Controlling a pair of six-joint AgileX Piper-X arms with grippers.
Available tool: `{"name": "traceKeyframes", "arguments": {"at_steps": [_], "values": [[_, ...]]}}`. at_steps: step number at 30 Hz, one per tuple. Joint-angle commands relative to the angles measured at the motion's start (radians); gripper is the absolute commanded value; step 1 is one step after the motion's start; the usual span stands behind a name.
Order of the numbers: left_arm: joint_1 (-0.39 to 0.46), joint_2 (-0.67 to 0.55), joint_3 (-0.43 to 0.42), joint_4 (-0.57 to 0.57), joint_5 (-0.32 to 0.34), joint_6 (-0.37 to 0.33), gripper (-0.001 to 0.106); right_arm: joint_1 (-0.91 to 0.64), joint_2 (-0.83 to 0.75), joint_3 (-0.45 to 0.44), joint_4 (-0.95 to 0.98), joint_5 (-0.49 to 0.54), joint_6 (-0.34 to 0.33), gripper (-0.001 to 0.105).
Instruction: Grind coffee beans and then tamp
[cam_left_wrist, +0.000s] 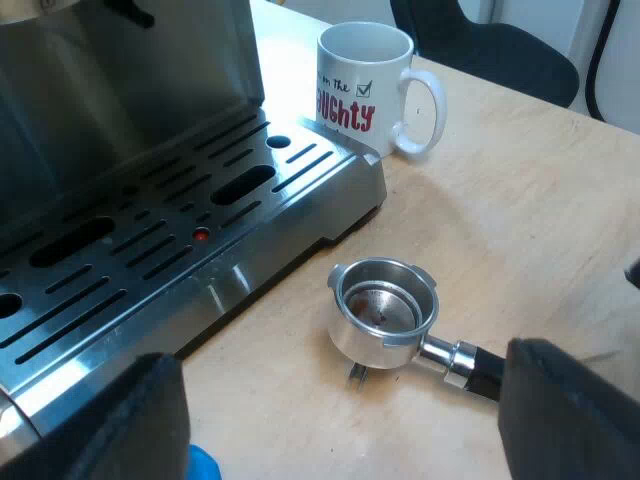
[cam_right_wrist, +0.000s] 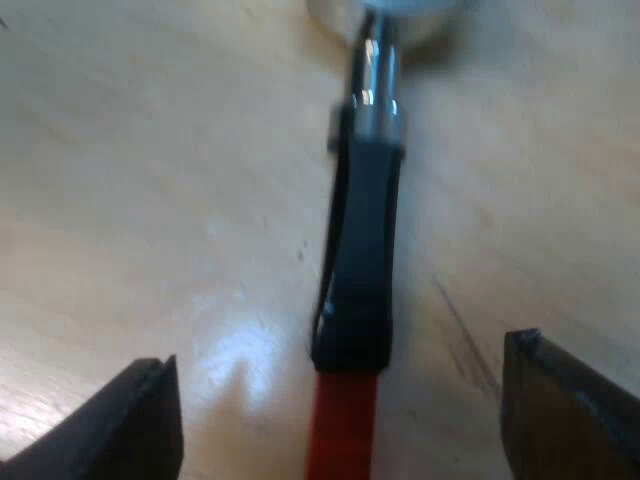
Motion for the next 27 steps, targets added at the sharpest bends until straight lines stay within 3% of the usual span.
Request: {"name": "traceKeyframes", "arguments": {"at_steps": [1,6,17,27], "values": [[-0.004,-0.005,-0.003,-0.003,0.006,-0.004,0.066,-0.024,-0.036,-0.045,0.018,-0.004,-0.101,0.067],[-0.004,-0.005,-0.003,-0.003,0.006,-0.004,0.066,-0.030,-0.073,-0.118,0.014,0.004,-0.228,0.067],[-0.004,-0.005,-0.003,0.013,-0.004,-0.006,0.066,-0.030,-0.159,-0.141,-0.093,0.016,-0.293,0.067],[-0.004,-0.002,-0.003,0.087,-0.190,-0.006,0.066,-0.028,-0.166,-0.141,-0.217,0.026,-0.371,0.067]]}}
